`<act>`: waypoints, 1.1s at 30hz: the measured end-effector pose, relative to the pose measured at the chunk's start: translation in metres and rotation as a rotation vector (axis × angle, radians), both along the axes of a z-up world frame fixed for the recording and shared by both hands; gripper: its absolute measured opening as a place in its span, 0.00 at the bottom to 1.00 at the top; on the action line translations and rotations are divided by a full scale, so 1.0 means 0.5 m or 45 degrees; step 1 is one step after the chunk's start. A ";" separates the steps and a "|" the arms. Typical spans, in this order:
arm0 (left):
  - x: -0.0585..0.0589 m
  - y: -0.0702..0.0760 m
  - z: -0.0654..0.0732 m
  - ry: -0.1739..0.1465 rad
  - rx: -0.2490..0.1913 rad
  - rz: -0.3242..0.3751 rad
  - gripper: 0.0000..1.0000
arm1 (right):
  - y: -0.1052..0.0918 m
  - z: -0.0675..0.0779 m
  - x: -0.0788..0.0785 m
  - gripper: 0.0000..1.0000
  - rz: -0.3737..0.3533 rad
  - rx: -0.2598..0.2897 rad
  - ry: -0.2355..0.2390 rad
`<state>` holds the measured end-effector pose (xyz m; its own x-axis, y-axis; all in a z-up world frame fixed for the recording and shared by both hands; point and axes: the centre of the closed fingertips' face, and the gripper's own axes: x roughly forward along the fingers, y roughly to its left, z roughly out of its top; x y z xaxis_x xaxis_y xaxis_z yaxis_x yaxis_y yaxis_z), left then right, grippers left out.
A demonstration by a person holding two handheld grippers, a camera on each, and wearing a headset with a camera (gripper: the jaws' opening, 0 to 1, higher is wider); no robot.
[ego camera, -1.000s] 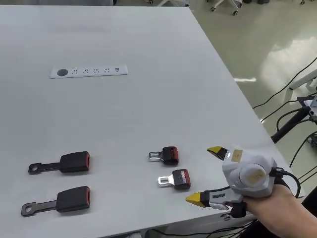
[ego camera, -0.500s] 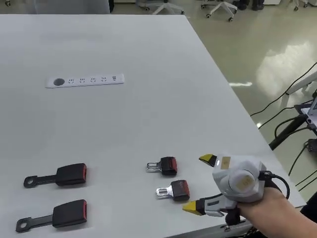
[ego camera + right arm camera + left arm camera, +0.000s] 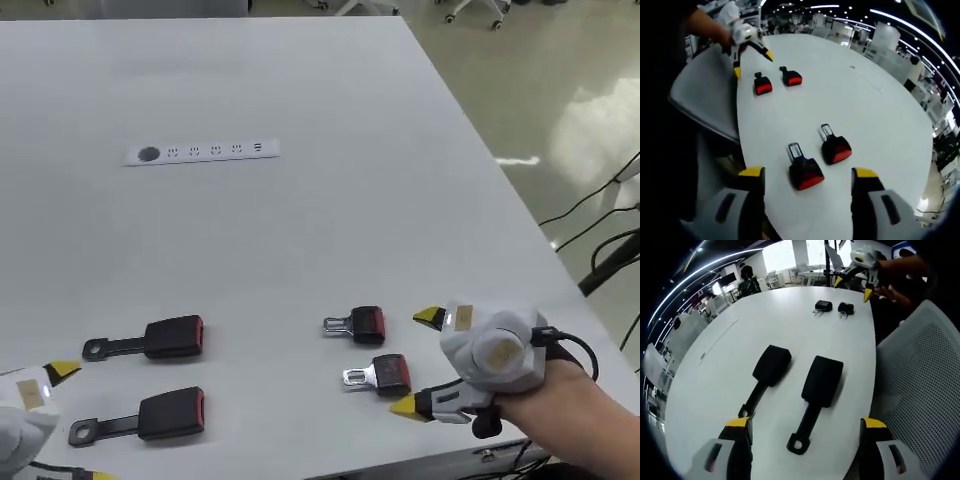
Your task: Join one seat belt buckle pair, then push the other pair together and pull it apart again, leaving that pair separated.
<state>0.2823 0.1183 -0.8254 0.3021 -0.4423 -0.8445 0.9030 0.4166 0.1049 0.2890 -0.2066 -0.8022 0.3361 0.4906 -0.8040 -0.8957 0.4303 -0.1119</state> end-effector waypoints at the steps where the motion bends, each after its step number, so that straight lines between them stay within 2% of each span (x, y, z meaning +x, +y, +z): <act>1: 0.002 -0.006 -0.002 0.000 0.007 -0.015 0.89 | 0.001 -0.002 0.002 0.67 0.005 0.002 -0.004; 8: 0.007 -0.051 -0.021 0.071 0.015 -0.099 0.71 | 0.008 -0.038 0.004 0.53 0.073 0.010 0.078; 10: 0.006 -0.055 -0.026 0.083 0.032 -0.134 0.66 | 0.008 -0.045 0.007 0.50 0.088 0.003 0.080; 11: 0.014 -0.052 -0.032 0.084 0.044 -0.150 0.63 | 0.007 -0.050 0.008 0.48 0.104 -0.003 0.089; 15: 0.025 -0.054 -0.048 0.090 0.076 -0.188 0.59 | 0.002 -0.068 0.010 0.46 0.150 -0.033 0.109; 19: 0.018 -0.057 -0.058 0.123 0.095 -0.232 0.53 | -0.001 -0.082 0.004 0.41 0.208 -0.064 0.134; 20: 0.017 -0.057 -0.062 0.127 0.103 -0.242 0.52 | -0.001 -0.083 0.007 0.40 0.208 -0.072 0.123; 21: 0.016 -0.061 -0.061 0.134 0.085 -0.246 0.51 | 0.000 -0.084 0.009 0.41 0.209 -0.072 0.125; 25: 0.019 -0.065 -0.060 0.130 0.089 -0.270 0.50 | 0.004 -0.092 0.009 0.40 0.245 -0.092 0.134; 28: 0.017 -0.076 -0.059 0.139 0.083 -0.303 0.49 | 0.001 -0.101 0.003 0.35 0.283 -0.123 0.153; 29: 0.017 -0.079 -0.058 0.138 0.087 -0.316 0.49 | 0.005 -0.100 0.004 0.35 0.283 -0.109 0.151; 33: 0.010 -0.088 -0.056 0.146 0.121 -0.428 0.40 | 0.004 -0.101 0.006 0.34 0.296 -0.113 0.163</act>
<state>0.2875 0.0743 -0.8536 0.0540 -0.4188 -0.9065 0.9960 0.0879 0.0188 0.2917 -0.2044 -0.8529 0.1158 0.4685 -0.8759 -0.9786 0.2050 -0.0198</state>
